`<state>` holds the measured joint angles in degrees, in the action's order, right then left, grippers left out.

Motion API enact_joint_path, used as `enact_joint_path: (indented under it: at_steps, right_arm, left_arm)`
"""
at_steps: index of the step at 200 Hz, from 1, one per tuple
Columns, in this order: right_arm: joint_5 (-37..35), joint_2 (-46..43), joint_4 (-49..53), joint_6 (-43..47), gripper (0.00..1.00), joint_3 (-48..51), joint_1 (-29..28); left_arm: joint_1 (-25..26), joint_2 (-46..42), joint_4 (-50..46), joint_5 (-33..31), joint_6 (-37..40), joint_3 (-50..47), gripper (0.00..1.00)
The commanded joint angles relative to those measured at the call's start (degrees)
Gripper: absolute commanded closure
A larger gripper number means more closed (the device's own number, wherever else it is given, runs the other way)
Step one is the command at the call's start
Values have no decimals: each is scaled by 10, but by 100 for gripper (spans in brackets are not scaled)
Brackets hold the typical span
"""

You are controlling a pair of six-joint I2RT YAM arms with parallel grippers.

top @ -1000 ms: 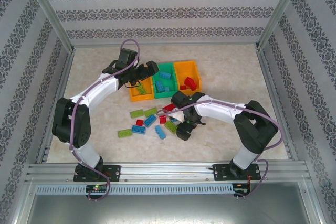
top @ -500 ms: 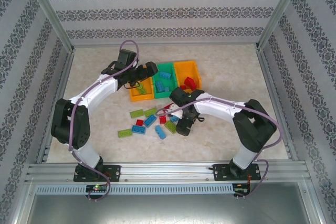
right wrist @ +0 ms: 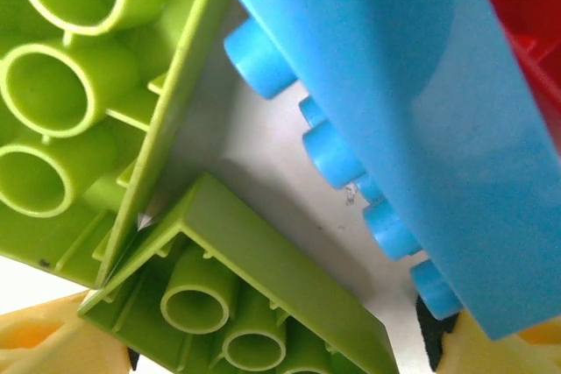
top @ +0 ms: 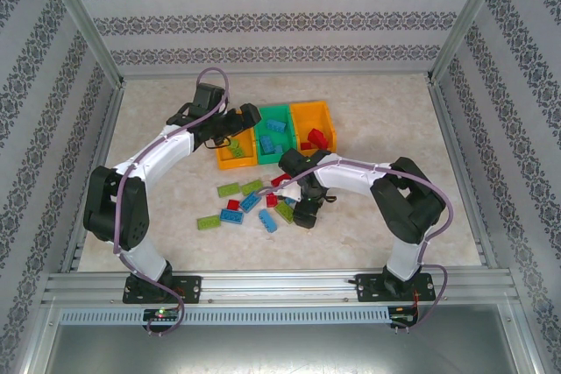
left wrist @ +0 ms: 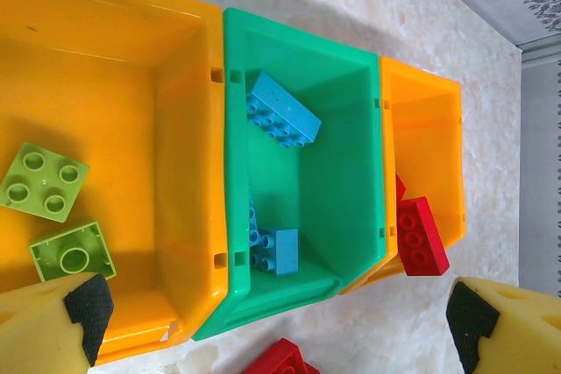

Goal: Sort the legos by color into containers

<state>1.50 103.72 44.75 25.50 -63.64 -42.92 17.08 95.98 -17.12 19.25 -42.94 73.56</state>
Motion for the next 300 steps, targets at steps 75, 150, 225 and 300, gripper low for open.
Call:
enact_joint_path:
  at_steps: [75, 150, 225, 300]
  right_arm:
    - [-20, -11, 6, 2, 50, 21, -9]
    - [-20, -45, 8, -10, 71, 42, -8]
    - [22, -124, 0, -38, 76, 36, -5]
    - [158, -90, -75, -141, 76, -98, 10]
  left_arm:
    - [-16, -23, 4, -1, -4, -19, 1]
    - [-28, -42, 5, -3, -5, -43, 1]
    - [-39, -83, -48, -48, 27, -63, 1]
    - [-80, -165, -75, -87, 33, -149, 1]
